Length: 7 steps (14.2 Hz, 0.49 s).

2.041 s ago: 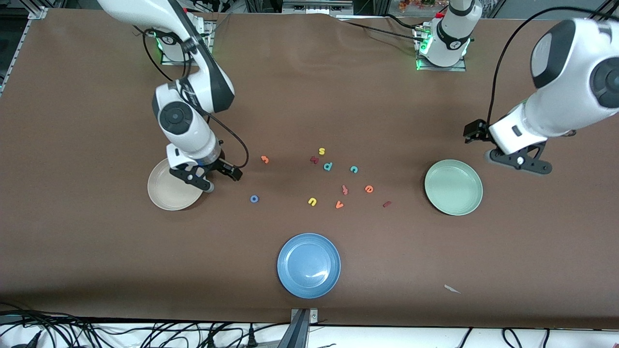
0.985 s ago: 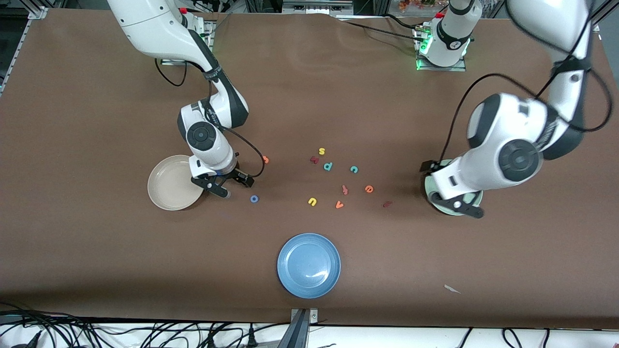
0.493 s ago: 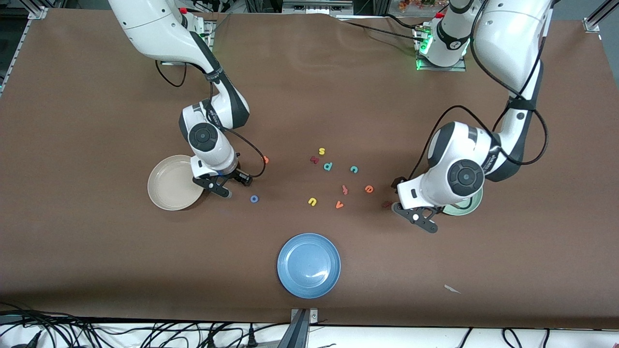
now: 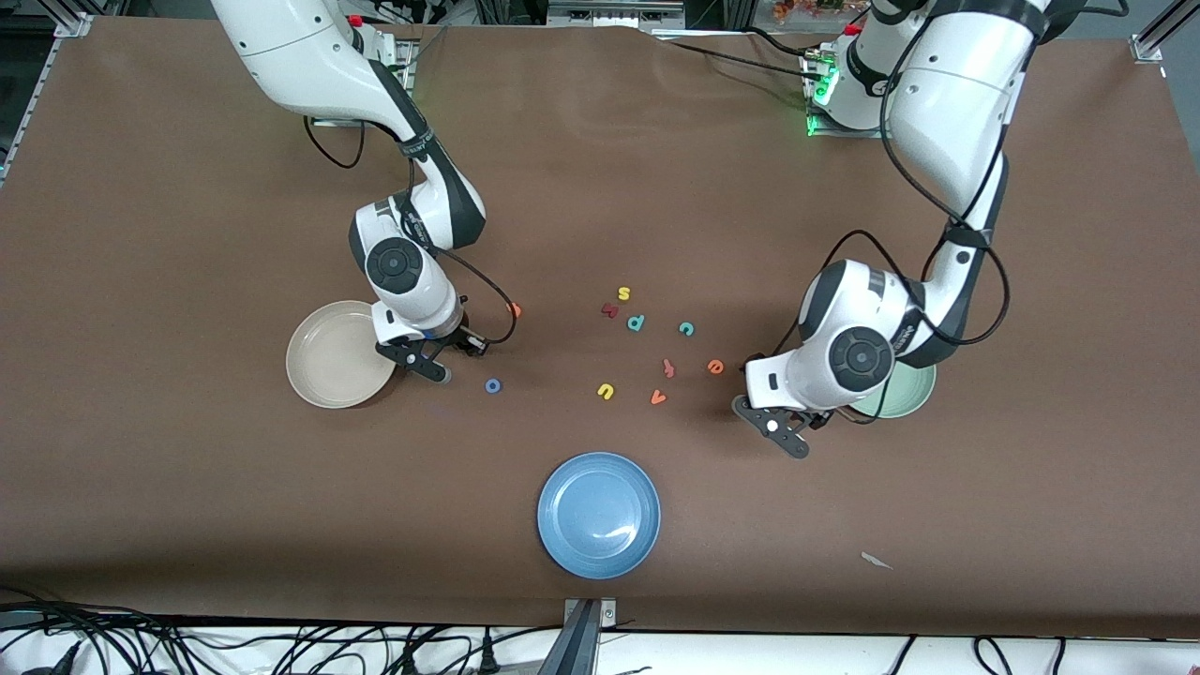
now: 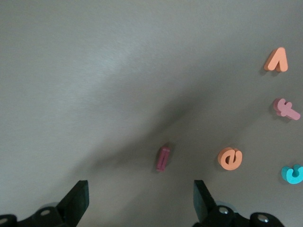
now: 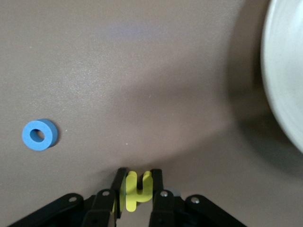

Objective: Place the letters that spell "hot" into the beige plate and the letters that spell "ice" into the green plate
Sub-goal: 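Grasp the yellow letter with the right gripper while the left gripper grasps the pink letter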

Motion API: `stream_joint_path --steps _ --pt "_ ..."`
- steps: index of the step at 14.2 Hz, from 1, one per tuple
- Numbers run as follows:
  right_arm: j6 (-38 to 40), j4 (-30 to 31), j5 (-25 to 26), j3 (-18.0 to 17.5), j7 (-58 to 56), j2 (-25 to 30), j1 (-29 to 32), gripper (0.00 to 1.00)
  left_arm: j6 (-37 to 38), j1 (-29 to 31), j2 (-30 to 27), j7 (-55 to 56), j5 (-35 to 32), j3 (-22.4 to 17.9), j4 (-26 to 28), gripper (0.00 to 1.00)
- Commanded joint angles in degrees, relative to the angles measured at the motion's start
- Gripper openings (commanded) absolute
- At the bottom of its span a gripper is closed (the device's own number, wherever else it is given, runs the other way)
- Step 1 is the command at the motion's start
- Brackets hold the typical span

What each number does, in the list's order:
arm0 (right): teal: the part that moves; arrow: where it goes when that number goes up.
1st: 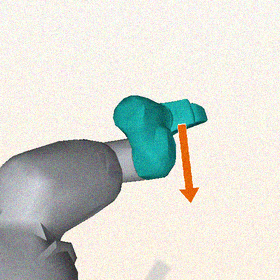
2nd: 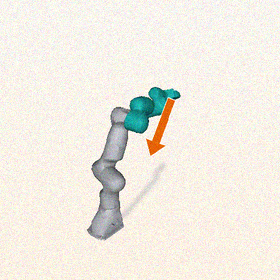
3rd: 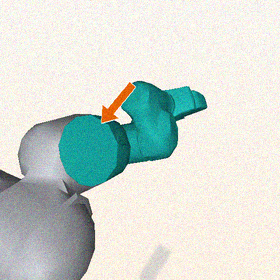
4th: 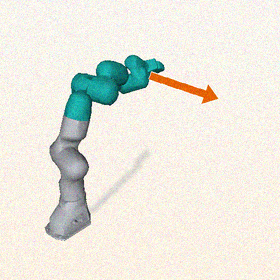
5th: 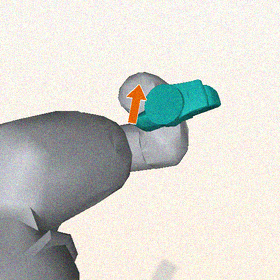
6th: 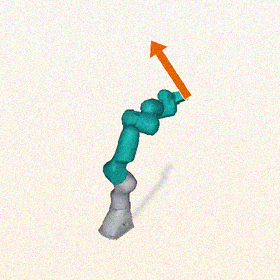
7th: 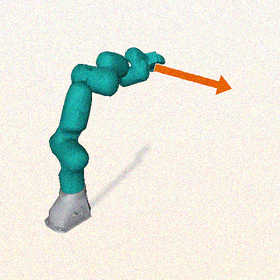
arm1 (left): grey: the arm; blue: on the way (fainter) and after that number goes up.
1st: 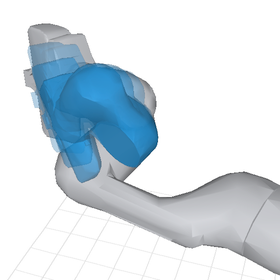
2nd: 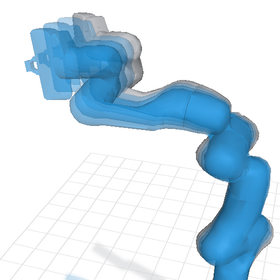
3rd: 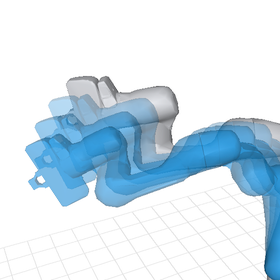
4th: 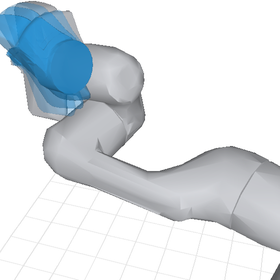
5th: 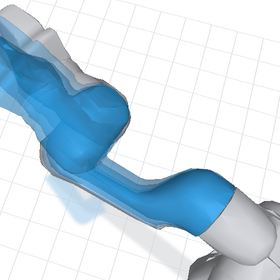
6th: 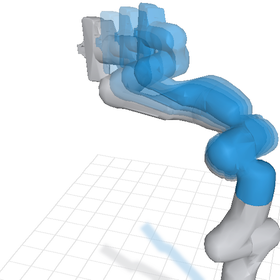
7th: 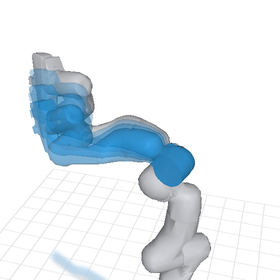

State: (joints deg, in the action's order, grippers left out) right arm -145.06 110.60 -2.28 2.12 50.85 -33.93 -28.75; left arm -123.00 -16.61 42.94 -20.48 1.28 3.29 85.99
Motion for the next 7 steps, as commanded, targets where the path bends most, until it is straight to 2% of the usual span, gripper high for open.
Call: stream_joint_path --steps 1,4,6,7 --pt "1.26 -1.69 -1.15 -0.36 -0.93 0.43 -0.07 0.04 -2.14 -1.4 1.0 -1.41 1.54 -0.56 0.31 0.87" --pt "13.1 -7.4 -1.24 0.6 -4.77 2.8 0.45 0.02 -5.83 -1.4 2.14 -1.93 0.84 -0.56 1.64 0.82" --pt "16.81 -7.06 -1.33 2.88 -12.92 5.96 1.77 0.0 -6.54 -1.58 2.59 -1.93 0.75 -0.65 1.64 0.77" --pt "18.83 -6.89 -1.33 4.81 -17.49 7.02 1.86 0.0 -6.63 -1.75 2.68 -1.93 0.75 -0.65 1.64 0.69"
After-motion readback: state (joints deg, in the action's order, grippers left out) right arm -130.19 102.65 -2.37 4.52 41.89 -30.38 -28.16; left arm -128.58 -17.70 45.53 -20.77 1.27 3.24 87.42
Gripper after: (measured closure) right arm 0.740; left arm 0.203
